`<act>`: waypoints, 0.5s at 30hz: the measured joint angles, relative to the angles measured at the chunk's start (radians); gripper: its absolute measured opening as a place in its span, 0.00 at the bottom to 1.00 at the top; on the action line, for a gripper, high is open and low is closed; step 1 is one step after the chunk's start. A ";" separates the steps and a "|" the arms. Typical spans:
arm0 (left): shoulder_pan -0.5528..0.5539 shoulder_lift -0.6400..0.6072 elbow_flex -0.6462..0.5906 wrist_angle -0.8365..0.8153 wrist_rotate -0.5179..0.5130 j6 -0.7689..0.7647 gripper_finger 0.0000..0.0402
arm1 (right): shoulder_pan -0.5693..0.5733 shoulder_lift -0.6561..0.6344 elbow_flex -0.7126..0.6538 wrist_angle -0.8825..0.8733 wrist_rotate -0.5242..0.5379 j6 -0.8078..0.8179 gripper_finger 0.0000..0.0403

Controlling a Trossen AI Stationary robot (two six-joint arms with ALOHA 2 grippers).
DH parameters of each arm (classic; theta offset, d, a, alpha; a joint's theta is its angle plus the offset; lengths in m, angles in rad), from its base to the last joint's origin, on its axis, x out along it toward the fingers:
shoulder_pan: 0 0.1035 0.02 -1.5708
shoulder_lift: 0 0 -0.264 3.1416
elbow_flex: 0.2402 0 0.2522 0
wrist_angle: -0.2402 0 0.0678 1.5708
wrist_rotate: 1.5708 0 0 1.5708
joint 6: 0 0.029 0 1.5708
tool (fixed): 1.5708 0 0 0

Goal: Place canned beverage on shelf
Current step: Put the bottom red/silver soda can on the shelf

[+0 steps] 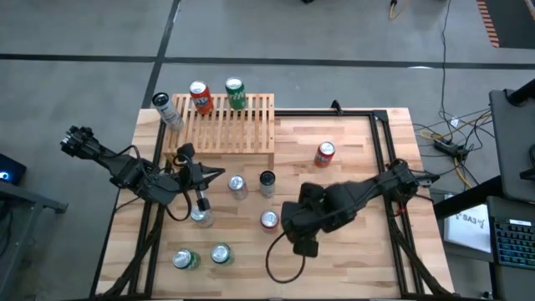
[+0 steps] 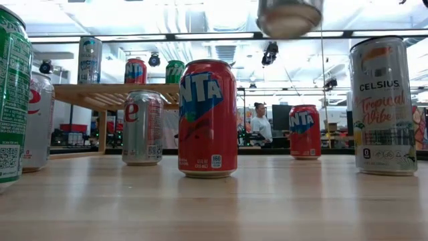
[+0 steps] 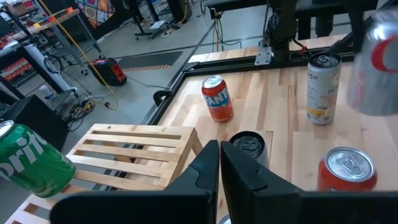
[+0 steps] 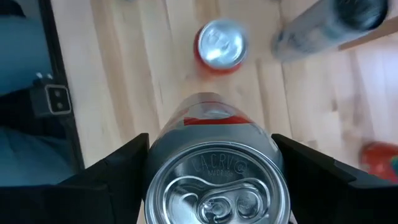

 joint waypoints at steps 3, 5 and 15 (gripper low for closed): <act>0.000 0.000 0.000 0.000 0.000 -0.014 0.00 | -0.023 -0.029 0.020 0.018 -0.001 -0.044 0.71; 0.000 0.000 0.000 0.000 0.000 -0.018 0.00 | -0.046 -0.048 0.017 0.009 -0.002 -0.067 0.71; 0.000 0.000 0.000 0.006 0.000 -0.018 0.00 | -0.208 -0.071 0.023 0.013 0.141 -0.289 0.71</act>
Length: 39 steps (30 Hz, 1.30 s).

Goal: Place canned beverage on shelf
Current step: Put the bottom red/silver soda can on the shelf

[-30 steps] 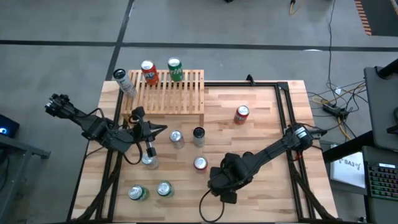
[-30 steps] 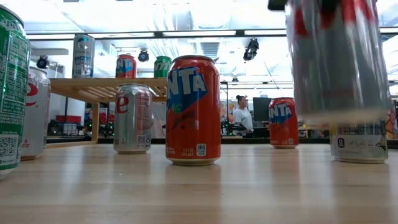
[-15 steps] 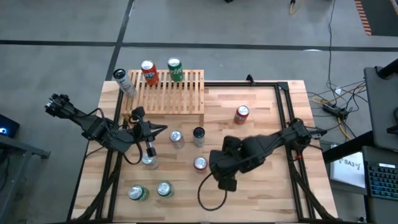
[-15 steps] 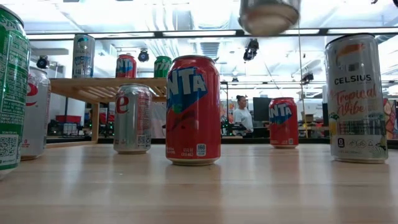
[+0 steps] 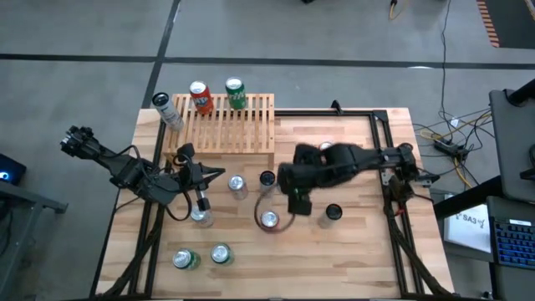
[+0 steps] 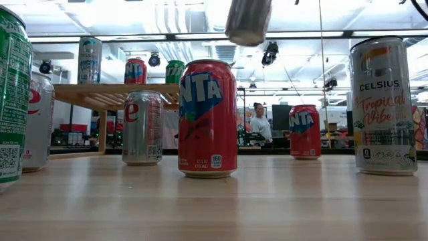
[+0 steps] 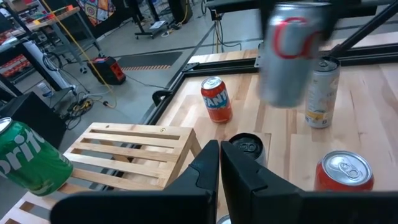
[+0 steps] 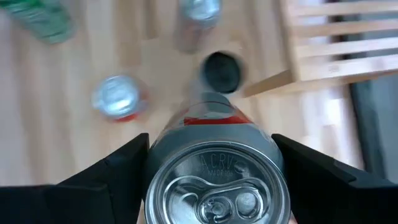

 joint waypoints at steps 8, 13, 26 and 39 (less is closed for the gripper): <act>0.000 0.000 0.000 0.001 0.000 0.000 0.00 | -0.175 0.001 0.000 0.152 0.066 -0.117 0.71; 0.000 0.000 0.000 0.001 0.000 0.000 0.00 | -0.260 0.001 0.000 0.261 0.061 -0.110 0.71; 0.000 0.000 0.000 0.001 0.000 0.000 0.00 | -0.391 0.029 0.000 0.434 -0.099 -0.109 0.72; 0.002 0.000 0.000 0.001 -0.010 0.036 0.00 | -0.398 0.068 0.000 0.312 -0.094 -0.106 0.72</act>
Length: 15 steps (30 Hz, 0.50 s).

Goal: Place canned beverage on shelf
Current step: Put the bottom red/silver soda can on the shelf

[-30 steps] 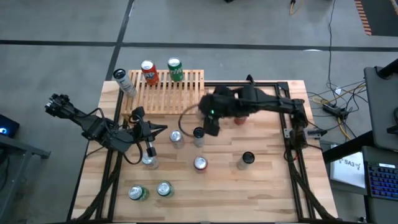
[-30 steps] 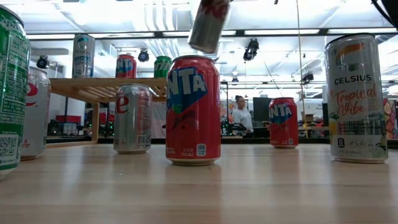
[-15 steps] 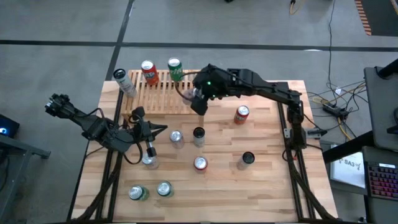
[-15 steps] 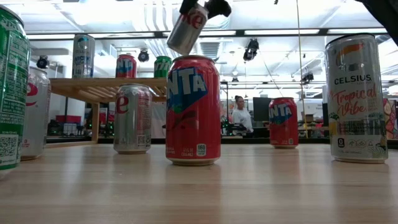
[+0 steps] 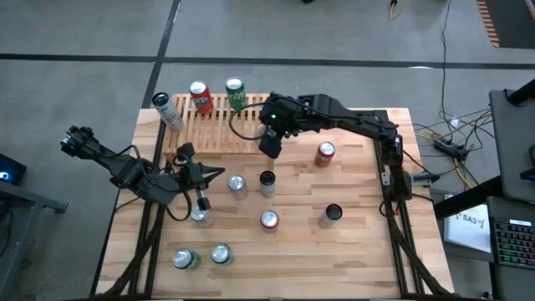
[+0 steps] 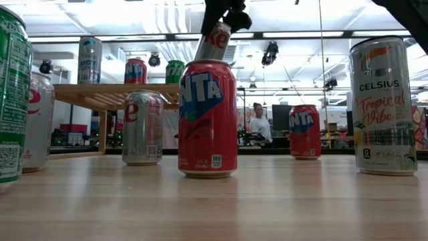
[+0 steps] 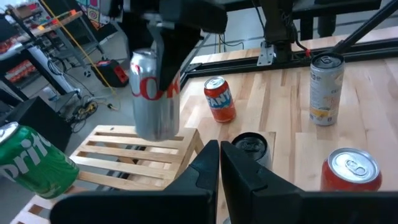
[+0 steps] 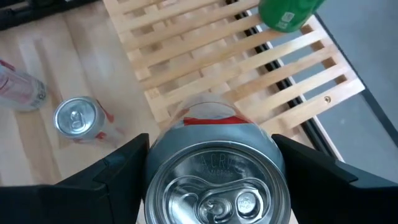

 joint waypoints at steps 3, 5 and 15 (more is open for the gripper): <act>0.000 0.000 0.000 0.003 -0.033 0.013 0.00 | 0.000 0.009 0.000 0.001 0.000 0.009 0.73; 0.000 0.000 0.000 0.003 -0.053 0.014 0.00 | 0.000 0.013 0.000 0.002 0.000 0.009 0.73; 0.000 0.000 0.001 0.011 -0.131 0.039 0.00 | -0.008 0.025 0.000 0.004 0.000 0.009 0.73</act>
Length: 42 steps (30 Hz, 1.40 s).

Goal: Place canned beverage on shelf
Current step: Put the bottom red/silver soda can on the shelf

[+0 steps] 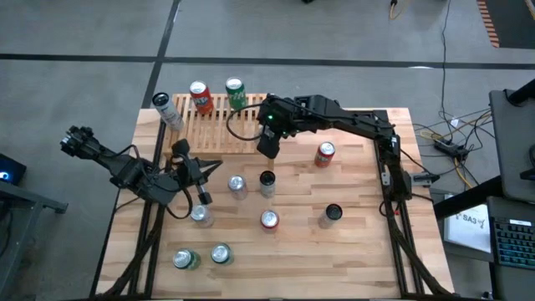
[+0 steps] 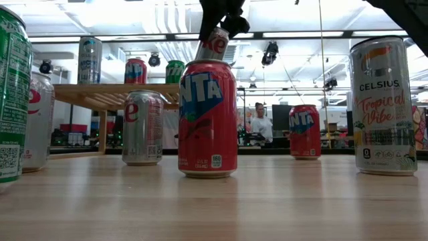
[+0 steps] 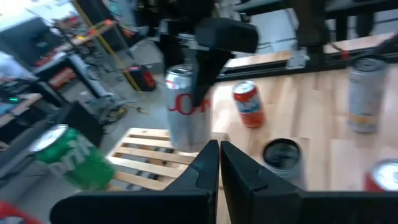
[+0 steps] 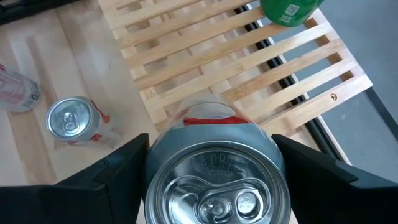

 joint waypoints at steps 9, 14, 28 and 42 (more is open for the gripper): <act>0.000 0.000 0.000 -0.001 -0.027 0.005 0.00 | -0.005 0.000 0.000 0.003 0.001 0.000 0.73; 0.000 0.000 0.000 -0.002 -0.027 0.005 0.00 | -0.005 0.000 0.000 0.008 0.001 0.000 0.73; 0.000 0.000 0.001 -0.002 -0.025 0.005 0.00 | -0.005 0.000 -0.003 0.013 0.001 0.000 0.73; 0.000 0.000 0.000 -0.002 -0.025 -0.004 0.00 | -0.005 0.000 -0.003 0.023 0.001 -0.001 0.76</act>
